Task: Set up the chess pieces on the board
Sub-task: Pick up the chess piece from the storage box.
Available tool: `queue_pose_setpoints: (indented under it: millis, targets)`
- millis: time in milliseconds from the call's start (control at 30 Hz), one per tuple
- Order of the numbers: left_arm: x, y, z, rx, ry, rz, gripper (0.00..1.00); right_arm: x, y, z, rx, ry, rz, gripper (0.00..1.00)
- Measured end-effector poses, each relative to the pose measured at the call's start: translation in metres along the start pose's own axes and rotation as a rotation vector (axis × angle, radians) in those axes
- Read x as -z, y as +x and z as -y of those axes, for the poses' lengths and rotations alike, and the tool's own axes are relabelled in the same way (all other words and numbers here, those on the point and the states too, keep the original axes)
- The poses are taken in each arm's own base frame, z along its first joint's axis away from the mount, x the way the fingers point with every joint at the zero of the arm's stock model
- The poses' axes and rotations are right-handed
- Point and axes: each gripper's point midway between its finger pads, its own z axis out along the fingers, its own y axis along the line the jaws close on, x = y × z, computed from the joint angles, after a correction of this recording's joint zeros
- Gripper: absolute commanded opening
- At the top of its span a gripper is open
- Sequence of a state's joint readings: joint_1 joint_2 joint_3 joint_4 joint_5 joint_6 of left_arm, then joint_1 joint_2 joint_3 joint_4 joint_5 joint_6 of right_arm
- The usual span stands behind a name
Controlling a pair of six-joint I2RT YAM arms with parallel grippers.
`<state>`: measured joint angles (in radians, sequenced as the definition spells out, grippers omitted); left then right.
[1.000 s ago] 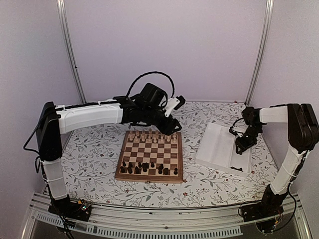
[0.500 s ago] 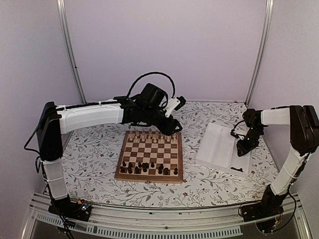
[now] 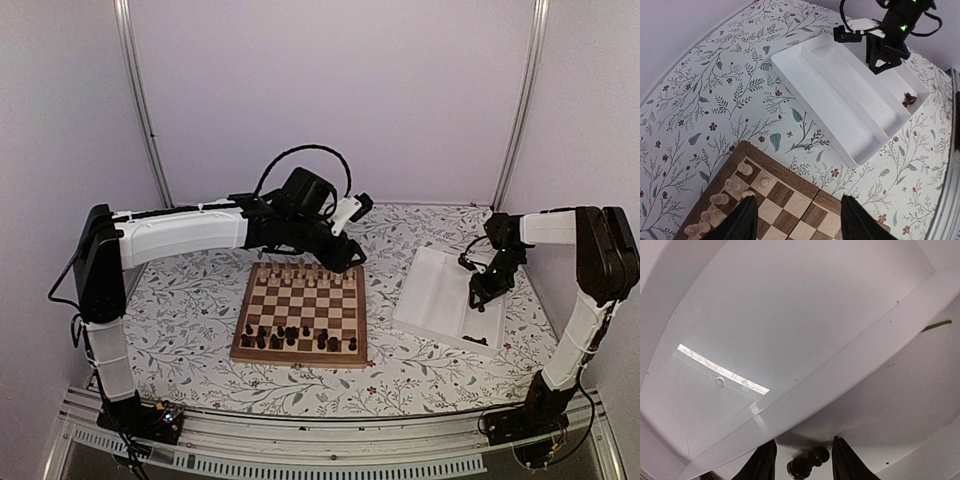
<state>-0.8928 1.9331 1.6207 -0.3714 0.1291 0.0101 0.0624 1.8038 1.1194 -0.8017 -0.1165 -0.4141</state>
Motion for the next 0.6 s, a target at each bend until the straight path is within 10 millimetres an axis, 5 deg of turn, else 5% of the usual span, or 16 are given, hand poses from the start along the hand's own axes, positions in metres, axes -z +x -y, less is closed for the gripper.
queue_pose_setpoints:
  millis: [233, 600]
  targets:
    - [-0.001, 0.002, 0.003, 0.017, 0.016, 0.004, 0.58, -0.001, 0.008, 0.007, 0.001, 0.051, -0.018, 0.42]
    - [0.003, 0.022, 0.006, 0.033, 0.022, -0.025, 0.59, 0.000, 0.021, 0.013, 0.004, 0.108, -0.039, 0.27]
